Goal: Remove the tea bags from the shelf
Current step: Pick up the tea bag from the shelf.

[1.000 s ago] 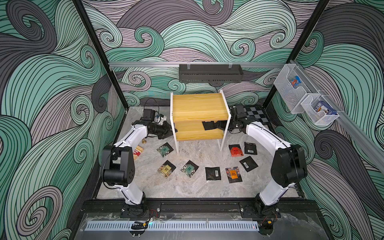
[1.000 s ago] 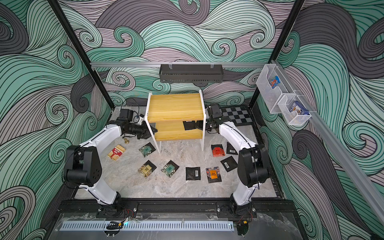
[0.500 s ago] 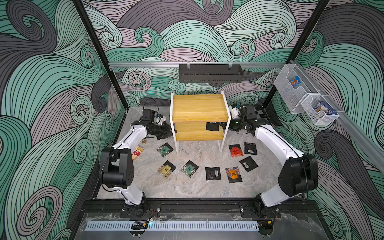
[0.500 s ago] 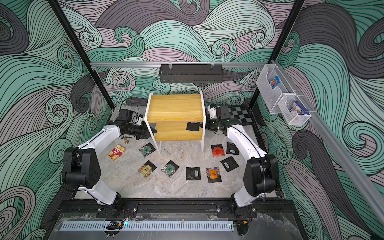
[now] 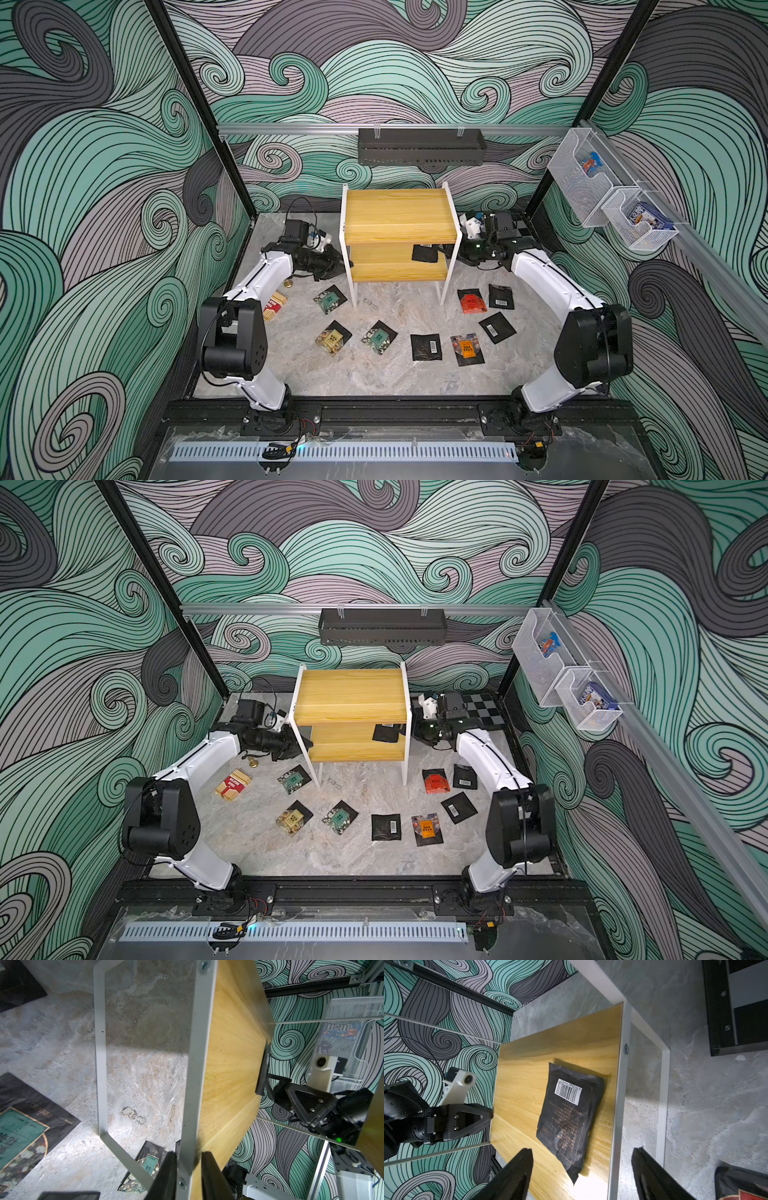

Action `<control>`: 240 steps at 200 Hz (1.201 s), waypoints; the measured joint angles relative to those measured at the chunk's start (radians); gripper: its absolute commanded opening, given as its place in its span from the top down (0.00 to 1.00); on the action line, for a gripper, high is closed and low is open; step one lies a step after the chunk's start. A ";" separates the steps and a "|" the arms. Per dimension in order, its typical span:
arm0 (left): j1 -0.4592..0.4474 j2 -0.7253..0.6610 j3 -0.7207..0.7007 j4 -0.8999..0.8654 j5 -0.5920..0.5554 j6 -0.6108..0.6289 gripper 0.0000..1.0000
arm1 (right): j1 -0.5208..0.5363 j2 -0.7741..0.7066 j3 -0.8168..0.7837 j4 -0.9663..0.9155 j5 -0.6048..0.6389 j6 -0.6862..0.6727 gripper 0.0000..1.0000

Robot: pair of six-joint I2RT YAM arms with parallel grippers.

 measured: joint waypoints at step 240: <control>0.000 -0.014 -0.023 0.005 0.001 0.000 0.77 | -0.061 -0.059 -0.055 0.026 0.019 0.030 1.00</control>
